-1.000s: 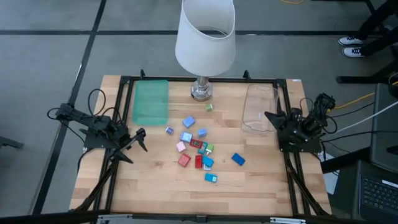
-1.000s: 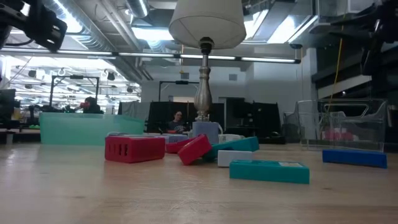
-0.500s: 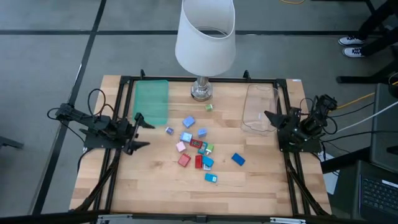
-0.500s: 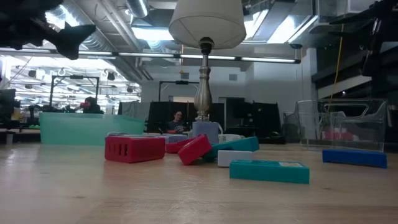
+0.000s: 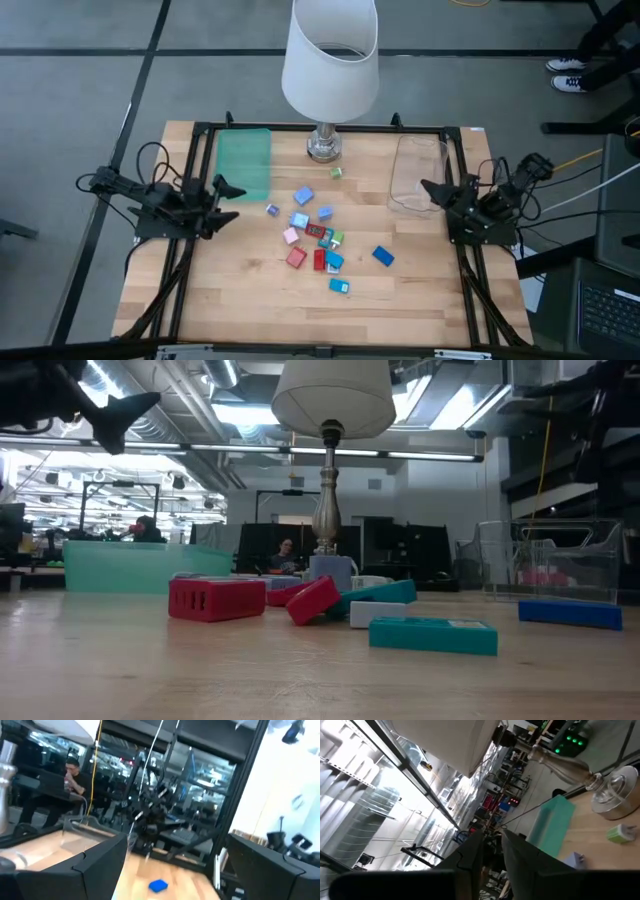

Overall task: Pick & Place Office items
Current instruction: Put the blue digital timer into the transparent bin

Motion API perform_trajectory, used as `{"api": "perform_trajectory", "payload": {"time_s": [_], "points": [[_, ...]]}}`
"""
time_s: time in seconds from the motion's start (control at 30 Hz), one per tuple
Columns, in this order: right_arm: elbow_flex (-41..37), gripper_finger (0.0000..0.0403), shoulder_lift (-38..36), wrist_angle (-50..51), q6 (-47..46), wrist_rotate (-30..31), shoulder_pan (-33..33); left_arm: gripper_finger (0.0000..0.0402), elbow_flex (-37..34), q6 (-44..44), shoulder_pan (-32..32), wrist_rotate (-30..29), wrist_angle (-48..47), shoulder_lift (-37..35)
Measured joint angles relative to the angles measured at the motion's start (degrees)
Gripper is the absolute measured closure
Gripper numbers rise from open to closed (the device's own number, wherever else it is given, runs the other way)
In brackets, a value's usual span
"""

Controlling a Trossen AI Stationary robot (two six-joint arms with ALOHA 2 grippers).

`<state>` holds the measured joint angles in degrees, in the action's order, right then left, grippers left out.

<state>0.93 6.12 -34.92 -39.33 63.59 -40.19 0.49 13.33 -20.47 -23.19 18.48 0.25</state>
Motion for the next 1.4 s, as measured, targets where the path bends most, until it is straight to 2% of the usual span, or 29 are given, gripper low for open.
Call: {"api": "perform_trajectory", "payload": {"time_s": [0.17,0.3,0.4,0.6,0.7,0.87,1.03,1.23,1.4], "points": [[0.0,0.0323,2.0,0.0,-0.7,-0.5,0.7,0.0064,0.0,0.2,0.0,-7.4,2.6,0.0],[0.0,0.0323,2.6,0.0,-0.7,-0.5,0.9,0.0064,0.0,2.9,0.0,-9.4,3.1,0.0],[0.0,0.0323,2.8,0.1,-0.7,-0.7,0.8,0.0064,0.0,4.2,0.0,-15.4,3.1,0.0],[0.0,0.0323,2.8,0.0,-0.7,-0.7,0.8,0.0064,0.0,16.2,0.0,-21.0,3.3,0.0],[0.0,0.0323,2.8,0.0,-0.7,-1.2,0.8,0.0064,0.0,16.1,0.0,-23.9,3.7,0.0],[0.0,0.0323,2.8,0.0,-0.7,-1.7,0.8,0.0064,0.0,17.0,0.0,-31.8,4.4,0.0],[0.0,0.0323,2.8,0.1,0.9,-1.7,0.8,0.0064,0.0,24.4,0.1,-33.7,4.0,0.0],[0.0,0.0323,2.8,0.2,2.6,1.9,0.8,0.0064,0.0,24.8,0.1,-29.4,4.1,0.0],[0.0,0.0323,2.8,0.7,1.4,1.9,0.8,0.0064,0.0,35.9,0.1,-32.2,4.1,0.0]]}}
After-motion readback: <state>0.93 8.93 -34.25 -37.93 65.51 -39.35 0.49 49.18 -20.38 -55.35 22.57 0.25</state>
